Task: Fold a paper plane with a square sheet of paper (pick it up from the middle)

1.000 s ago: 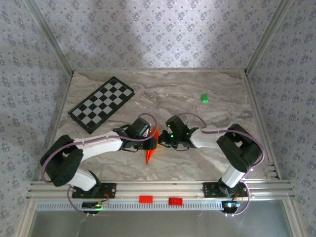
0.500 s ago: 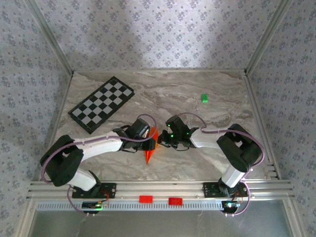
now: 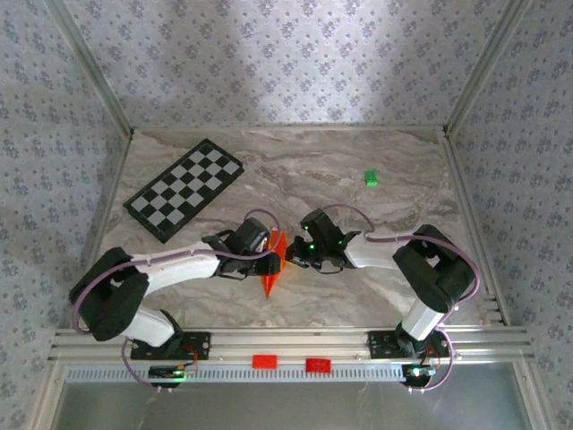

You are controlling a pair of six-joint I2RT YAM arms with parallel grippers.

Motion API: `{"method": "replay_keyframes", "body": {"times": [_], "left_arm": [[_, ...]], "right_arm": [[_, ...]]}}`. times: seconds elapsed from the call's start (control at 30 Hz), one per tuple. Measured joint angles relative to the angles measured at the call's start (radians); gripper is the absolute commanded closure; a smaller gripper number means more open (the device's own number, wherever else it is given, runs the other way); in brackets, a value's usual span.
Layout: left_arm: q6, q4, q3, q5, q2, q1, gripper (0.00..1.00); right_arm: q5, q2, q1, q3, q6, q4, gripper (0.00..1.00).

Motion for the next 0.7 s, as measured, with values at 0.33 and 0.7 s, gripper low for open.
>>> {"method": "replay_keyframes", "body": {"times": [0.33, 0.7], "left_arm": [[0.005, 0.002, 0.0, -0.03, -0.018, 0.0, 0.5], [0.011, 0.006, 0.0, -0.014, -0.013, 0.0, 0.48]], "right_arm": [[0.0, 0.0, 0.0, 0.0, 0.0, 0.0, 1.0], [0.0, 0.0, -0.002, 0.0, 0.0, 0.0, 1.0]]}}
